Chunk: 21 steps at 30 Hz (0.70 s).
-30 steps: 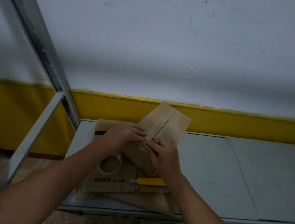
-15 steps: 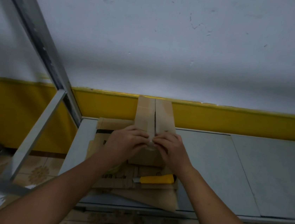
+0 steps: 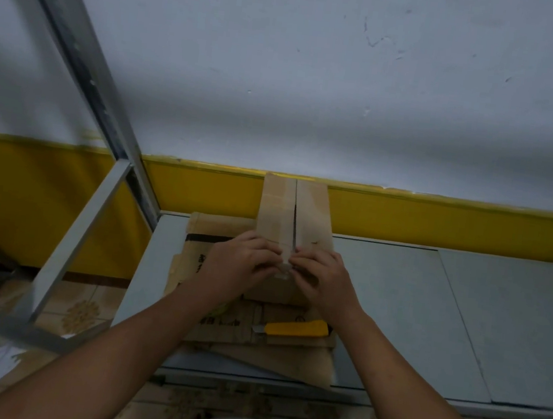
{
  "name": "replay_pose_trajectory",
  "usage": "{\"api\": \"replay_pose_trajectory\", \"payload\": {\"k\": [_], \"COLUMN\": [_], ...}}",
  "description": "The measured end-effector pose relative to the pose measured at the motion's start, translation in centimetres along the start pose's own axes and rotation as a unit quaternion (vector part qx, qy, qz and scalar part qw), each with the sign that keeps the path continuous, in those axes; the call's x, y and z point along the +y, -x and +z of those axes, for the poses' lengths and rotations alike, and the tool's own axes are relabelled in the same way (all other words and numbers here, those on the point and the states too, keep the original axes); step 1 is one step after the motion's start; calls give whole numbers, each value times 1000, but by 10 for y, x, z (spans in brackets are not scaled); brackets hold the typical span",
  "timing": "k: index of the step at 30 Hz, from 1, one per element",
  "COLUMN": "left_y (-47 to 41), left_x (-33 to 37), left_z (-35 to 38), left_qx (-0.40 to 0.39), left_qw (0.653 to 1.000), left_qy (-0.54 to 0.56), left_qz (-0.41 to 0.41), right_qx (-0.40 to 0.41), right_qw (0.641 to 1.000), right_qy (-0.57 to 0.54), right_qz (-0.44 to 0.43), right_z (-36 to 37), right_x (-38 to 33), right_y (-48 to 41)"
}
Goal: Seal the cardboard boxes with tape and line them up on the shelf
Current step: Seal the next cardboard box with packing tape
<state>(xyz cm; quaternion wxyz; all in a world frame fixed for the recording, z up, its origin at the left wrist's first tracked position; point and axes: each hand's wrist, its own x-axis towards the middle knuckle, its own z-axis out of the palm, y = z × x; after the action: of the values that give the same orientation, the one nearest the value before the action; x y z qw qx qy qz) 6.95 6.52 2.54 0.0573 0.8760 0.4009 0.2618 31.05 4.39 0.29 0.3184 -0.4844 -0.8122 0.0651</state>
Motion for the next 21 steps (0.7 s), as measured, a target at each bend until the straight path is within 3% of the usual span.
{"api": "replay_pose_trajectory", "payload": {"k": [5, 14, 19, 21], "left_y": [1, 1, 47, 71], "left_x": [4, 6, -11, -22], "left_z": [-3, 3, -1, 0], "left_qx": [-4, -4, 72, -6], "left_qw": [1000, 1000, 970, 962], "left_qy": [6, 25, 124, 121], "left_qz": [-13, -18, -199, -244], "right_qx": [-11, 60, 54, 41], "right_qw": [1000, 997, 998, 998], "right_qy": [2, 35, 4, -12], "right_qz": [1, -12, 19, 40], "right_z": [-1, 11, 2, 1], "right_x": [3, -6, -11, -14], "right_y": [2, 8, 7, 9]}}
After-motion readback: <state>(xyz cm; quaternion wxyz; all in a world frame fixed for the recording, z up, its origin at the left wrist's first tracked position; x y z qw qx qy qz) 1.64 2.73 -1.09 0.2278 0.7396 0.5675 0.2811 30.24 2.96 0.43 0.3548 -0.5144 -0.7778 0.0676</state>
